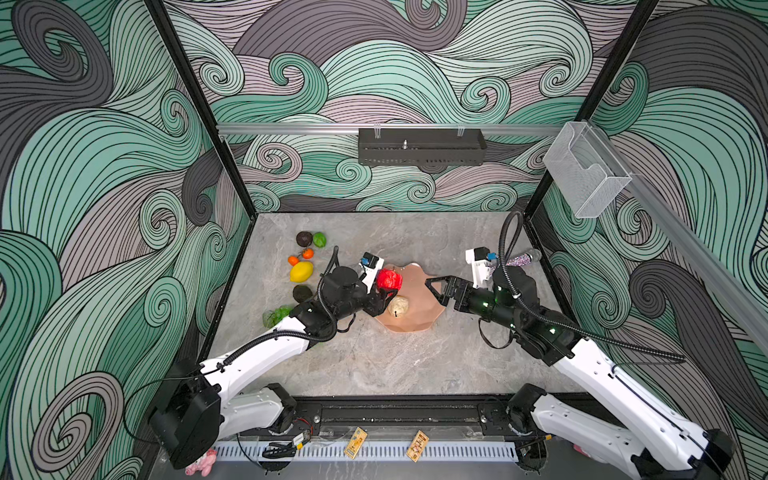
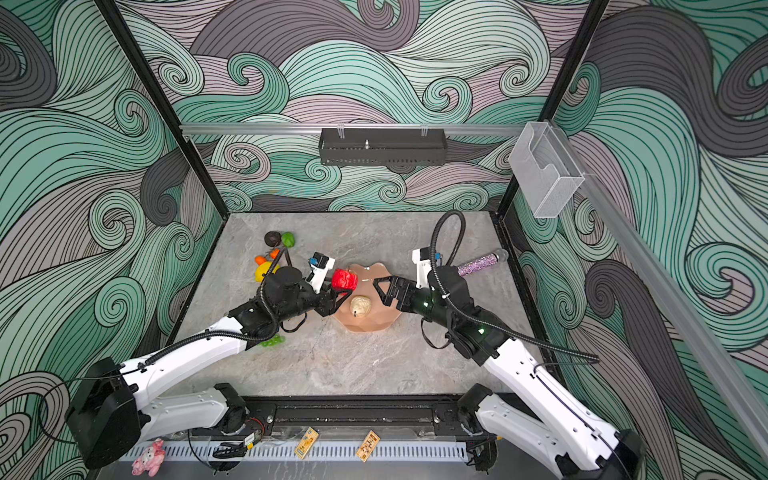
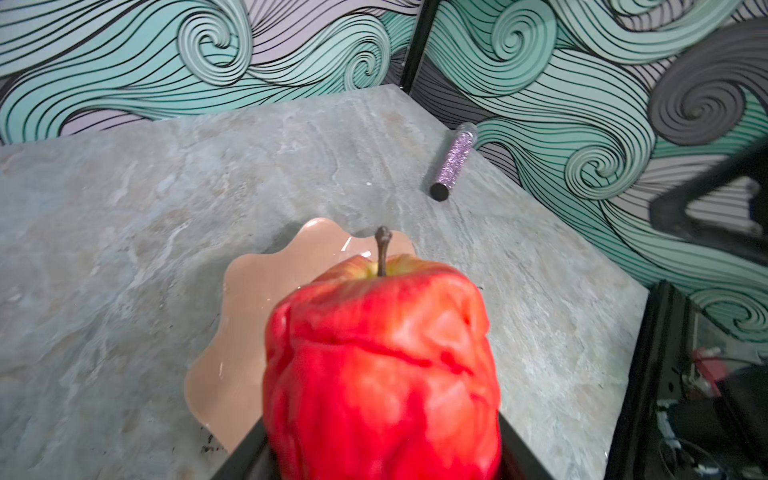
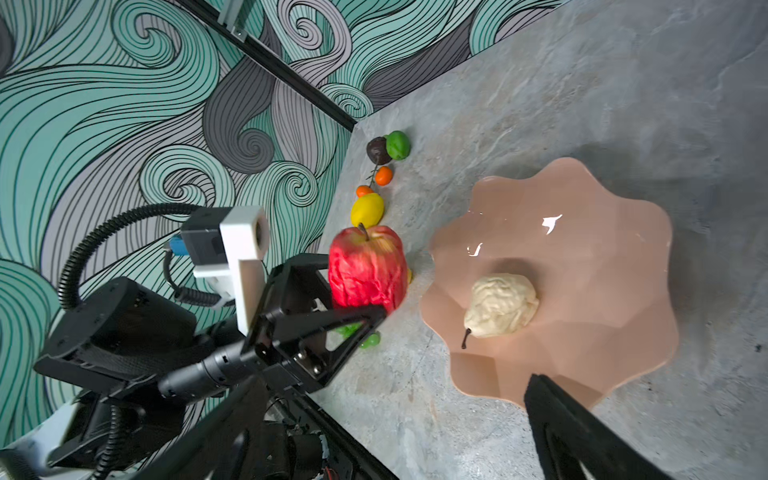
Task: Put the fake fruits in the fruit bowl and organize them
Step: 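Carry the red apple over the bowl with the left gripper while right takes it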
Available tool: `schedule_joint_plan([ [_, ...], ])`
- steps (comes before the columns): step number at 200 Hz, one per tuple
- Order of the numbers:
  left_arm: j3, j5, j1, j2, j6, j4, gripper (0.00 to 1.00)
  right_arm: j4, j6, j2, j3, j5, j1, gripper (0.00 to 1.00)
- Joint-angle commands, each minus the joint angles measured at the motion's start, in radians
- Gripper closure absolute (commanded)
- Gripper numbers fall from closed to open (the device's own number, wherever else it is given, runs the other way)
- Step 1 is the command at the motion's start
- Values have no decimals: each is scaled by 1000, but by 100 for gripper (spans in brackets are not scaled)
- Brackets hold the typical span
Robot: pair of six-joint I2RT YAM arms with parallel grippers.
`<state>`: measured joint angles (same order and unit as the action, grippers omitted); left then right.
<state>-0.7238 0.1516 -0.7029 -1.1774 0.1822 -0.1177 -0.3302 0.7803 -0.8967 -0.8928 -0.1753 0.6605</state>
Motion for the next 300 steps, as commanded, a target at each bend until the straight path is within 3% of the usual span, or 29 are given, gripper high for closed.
schedule_joint_plan([
  [1,2,16,-36,20,-105,-132,47,32,13,-26,-24,-90,0,3],
  [129,-39,-27,-204,-88,-322,-170,45,-58,14,-176,-66,-118,36,9],
  [233,-46,-94,-249,-106,-336,-200,41,-74,10,-194,-73,-108,50,41],
  [260,-42,-139,-250,-99,-315,-201,32,-73,1,-191,-76,-89,51,45],
  [273,-37,-162,-250,-89,-303,-199,10,-77,-4,-191,-79,-75,51,46],
  [281,-30,-179,-250,-78,-290,-198,2,-86,-15,-191,-83,-61,51,46],
  [300,26,-247,-249,-20,-217,-201,1,-121,-64,-194,-107,-1,51,46],
])
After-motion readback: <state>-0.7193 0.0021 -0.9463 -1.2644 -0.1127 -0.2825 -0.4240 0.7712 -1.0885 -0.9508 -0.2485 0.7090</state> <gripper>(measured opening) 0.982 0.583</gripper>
